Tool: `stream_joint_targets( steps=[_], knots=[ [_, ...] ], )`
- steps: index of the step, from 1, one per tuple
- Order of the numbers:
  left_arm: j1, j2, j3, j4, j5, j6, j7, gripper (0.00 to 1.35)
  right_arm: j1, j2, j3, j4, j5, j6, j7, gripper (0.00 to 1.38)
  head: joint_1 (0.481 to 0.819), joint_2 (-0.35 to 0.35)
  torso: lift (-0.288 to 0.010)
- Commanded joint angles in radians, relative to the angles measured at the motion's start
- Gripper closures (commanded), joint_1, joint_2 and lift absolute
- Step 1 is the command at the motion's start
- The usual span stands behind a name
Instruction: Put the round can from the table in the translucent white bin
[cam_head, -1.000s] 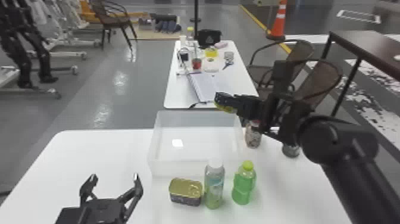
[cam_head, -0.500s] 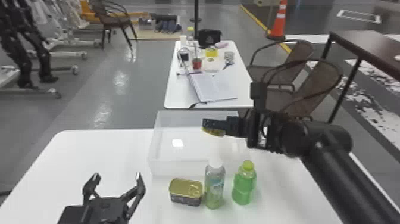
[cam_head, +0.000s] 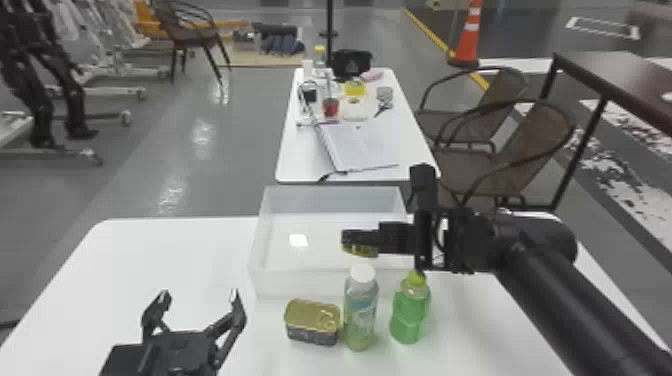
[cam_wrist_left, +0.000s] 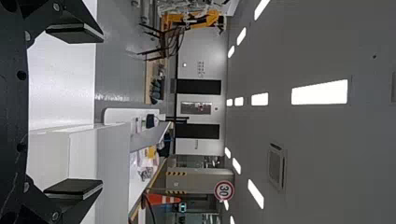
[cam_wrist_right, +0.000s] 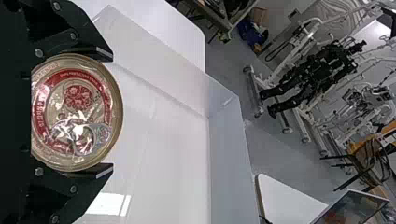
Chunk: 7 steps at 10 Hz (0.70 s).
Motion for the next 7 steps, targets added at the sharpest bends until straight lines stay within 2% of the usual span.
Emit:
stream_joint_targets(
  steps=[1,2,3,4,5,6,7],
  knots=[
    [0.000,-0.003,-0.001,0.000,0.000,0.000,-0.001,0.20,-0.006,-0.004,0.002,0.034,0.016,-0.025,0.002,0.94,0.549,0.000,-0.100],
    [0.000,-0.003,-0.001,0.000,0.000,-0.002,-0.001,0.20,-0.007,-0.008,0.002,0.043,0.017,-0.043,0.004,0.78,0.549,0.000,-0.100],
    [0.000,-0.003,0.001,0.002,0.000,-0.003,-0.001,0.20,-0.007,-0.008,0.000,0.047,0.013,-0.051,0.004,0.50,0.549,0.000,-0.100],
    [0.000,-0.003,0.001,0.000,0.000,-0.003,-0.001,0.20,-0.007,-0.008,0.000,0.045,0.013,-0.055,0.004,0.29,0.549,0.000,-0.100],
    [0.000,-0.003,0.001,0.000,0.000,-0.005,-0.001,0.20,-0.007,-0.008,-0.001,0.047,0.002,-0.066,0.004,0.14,0.549,0.000,-0.100],
    [0.002,-0.003,0.001,0.002,-0.002,-0.006,-0.001,0.20,-0.006,-0.008,-0.003,0.048,-0.012,-0.084,0.004,0.08,0.549,0.000,-0.100],
    [0.002,-0.003,0.001,0.000,-0.002,-0.006,-0.001,0.20,-0.006,-0.009,-0.004,0.039,-0.013,-0.107,0.008,0.10,0.549,0.000,-0.100]
  ],
)
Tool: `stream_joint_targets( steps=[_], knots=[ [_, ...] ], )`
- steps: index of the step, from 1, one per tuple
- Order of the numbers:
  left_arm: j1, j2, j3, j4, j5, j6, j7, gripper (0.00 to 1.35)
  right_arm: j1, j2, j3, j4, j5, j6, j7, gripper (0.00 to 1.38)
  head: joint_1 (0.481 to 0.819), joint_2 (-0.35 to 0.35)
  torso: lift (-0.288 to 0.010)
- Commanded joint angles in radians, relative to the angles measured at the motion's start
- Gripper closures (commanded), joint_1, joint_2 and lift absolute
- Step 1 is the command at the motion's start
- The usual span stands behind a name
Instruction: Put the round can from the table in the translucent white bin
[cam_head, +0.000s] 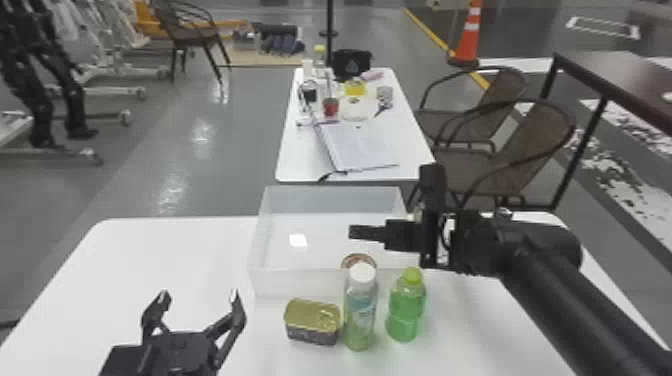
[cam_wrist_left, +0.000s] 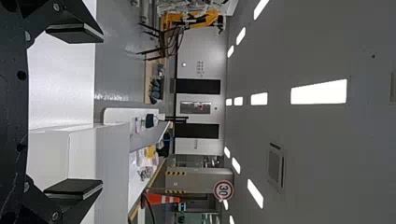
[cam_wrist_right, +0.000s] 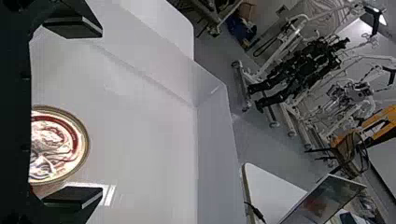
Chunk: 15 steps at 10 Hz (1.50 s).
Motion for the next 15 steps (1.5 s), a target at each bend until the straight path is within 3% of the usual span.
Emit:
stream_joint_targets(
  steps=[1,3,6,7,9,10,11,12,13,14,15],
  knots=[
    [0.002,-0.003,0.002,-0.001,0.000,-0.003,0.000,0.20,0.012,-0.003,-0.020,-0.042,0.004,-0.046,0.011,0.10,0.549,0.000,-0.100],
    [0.003,-0.003,0.005,-0.001,-0.002,-0.017,0.000,0.20,0.082,-0.004,-0.125,-0.329,0.241,-0.090,0.011,0.10,0.549,0.000,-0.100],
    [0.003,-0.003,0.009,-0.001,-0.003,-0.029,0.000,0.19,0.334,-0.001,-0.285,-0.720,0.387,-0.200,-0.051,0.11,0.549,0.000,-0.100],
    [0.005,-0.003,0.012,0.002,-0.005,-0.036,0.000,0.19,0.435,0.012,-0.319,-0.799,0.378,-0.246,-0.063,0.11,0.549,0.000,-0.100],
    [0.003,-0.003,0.018,0.011,-0.006,-0.057,-0.002,0.19,0.656,0.008,-0.331,-0.837,0.228,-0.418,-0.051,0.11,0.549,0.000,-0.100],
    [-0.001,-0.003,0.020,0.011,-0.013,-0.057,-0.006,0.19,0.766,0.006,-0.365,-0.911,0.231,-0.447,-0.049,0.11,0.549,0.000,-0.100],
    [-0.006,-0.003,0.021,0.010,-0.019,-0.059,-0.011,0.19,0.888,0.017,-0.391,-0.981,0.332,-0.555,-0.110,0.11,0.549,0.000,-0.100],
    [-0.006,-0.003,0.026,0.006,-0.026,-0.060,-0.012,0.19,0.993,0.035,-0.391,-1.023,0.424,-0.707,-0.261,0.11,0.549,0.000,-0.100],
    [-0.001,-0.003,0.032,0.003,-0.042,-0.060,-0.018,0.19,1.082,0.074,-0.389,-1.050,0.554,-0.839,-0.368,0.10,0.549,0.000,-0.100],
    [0.000,-0.003,0.040,0.003,-0.048,-0.060,-0.021,0.19,1.127,0.115,-0.389,-0.998,0.576,-0.949,-0.399,0.10,0.549,0.000,-0.100],
    [0.005,-0.003,0.052,0.002,-0.052,-0.062,-0.040,0.19,1.138,0.116,-0.389,-0.929,0.519,-1.017,-0.376,0.10,0.549,0.000,-0.100]
  ],
)
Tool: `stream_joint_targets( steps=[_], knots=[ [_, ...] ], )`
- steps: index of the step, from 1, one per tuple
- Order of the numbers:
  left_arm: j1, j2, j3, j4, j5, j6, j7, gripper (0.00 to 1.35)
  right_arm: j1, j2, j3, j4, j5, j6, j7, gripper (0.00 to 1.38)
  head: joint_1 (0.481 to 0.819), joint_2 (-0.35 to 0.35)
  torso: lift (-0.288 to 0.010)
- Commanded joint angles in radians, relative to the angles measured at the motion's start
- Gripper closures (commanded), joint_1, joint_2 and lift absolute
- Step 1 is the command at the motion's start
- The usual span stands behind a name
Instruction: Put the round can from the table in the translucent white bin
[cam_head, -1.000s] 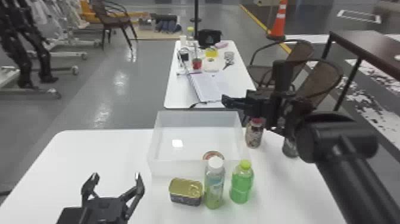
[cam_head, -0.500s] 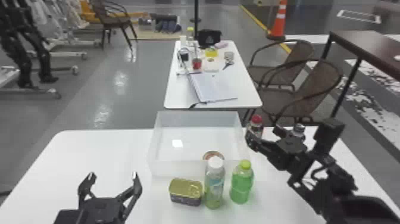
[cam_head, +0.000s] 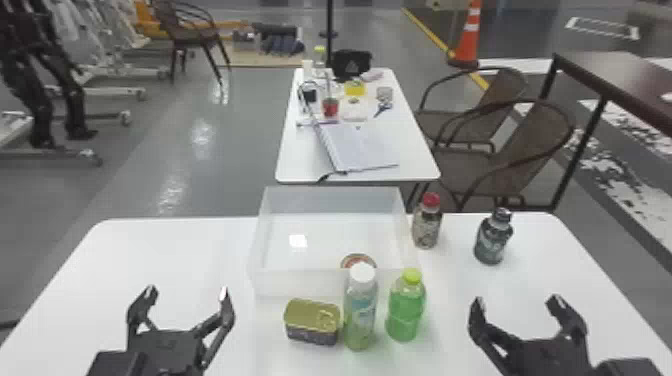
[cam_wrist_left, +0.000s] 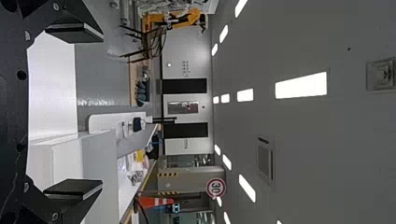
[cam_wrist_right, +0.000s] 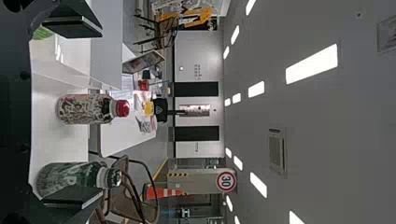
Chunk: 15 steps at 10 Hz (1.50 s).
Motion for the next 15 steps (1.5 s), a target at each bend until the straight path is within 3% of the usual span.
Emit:
stream_joint_targets(
  steps=[1,3,4,5,6,8,9,10,11,15],
  knots=[
    [0.020,-0.003,0.018,-0.020,-0.011,-0.001,-0.018,0.19,0.021,0.007,0.000,0.043,-0.054,-0.064,0.028,0.10,0.549,0.000,-0.100],
    [0.133,-0.003,0.030,-0.107,0.008,0.068,-0.023,0.19,0.076,-0.037,0.002,0.000,-0.057,-0.010,0.061,0.11,0.549,0.000,-0.100],
    [0.185,-0.003,0.025,-0.159,-0.003,0.129,-0.007,0.19,0.093,-0.033,0.003,-0.018,-0.054,0.039,0.052,0.11,0.549,0.000,-0.100],
    [0.170,-0.003,0.004,-0.167,-0.023,0.152,0.049,0.19,0.078,-0.003,0.003,-0.047,-0.028,0.117,0.045,0.11,0.549,0.000,-0.100],
    [0.143,-0.003,-0.024,-0.170,-0.092,0.164,0.102,0.18,0.084,0.007,0.002,-0.109,0.032,0.215,-0.008,0.10,0.549,0.000,-0.100],
    [0.129,-0.003,-0.030,-0.196,-0.133,0.221,0.128,0.17,0.091,0.007,0.002,-0.147,-0.009,0.323,-0.037,0.08,0.549,0.000,-0.100],
    [0.126,-0.003,-0.038,-0.196,-0.135,0.224,0.128,0.17,0.082,0.007,0.010,-0.144,-0.023,0.333,-0.029,0.08,0.549,0.000,-0.100],
    [0.129,-0.003,-0.036,-0.196,-0.135,0.210,0.128,0.17,0.073,-0.014,0.025,-0.141,-0.031,0.343,-0.026,0.08,0.549,0.000,-0.100],
    [0.129,-0.003,-0.038,-0.196,-0.135,0.200,0.128,0.17,0.073,-0.017,0.026,-0.138,-0.032,0.343,-0.026,0.08,0.549,0.000,-0.100],
    [0.127,-0.003,-0.036,-0.195,-0.130,0.195,0.125,0.18,0.065,-0.014,0.026,-0.109,0.042,0.228,-0.026,0.08,0.549,0.000,-0.100]
  ],
)
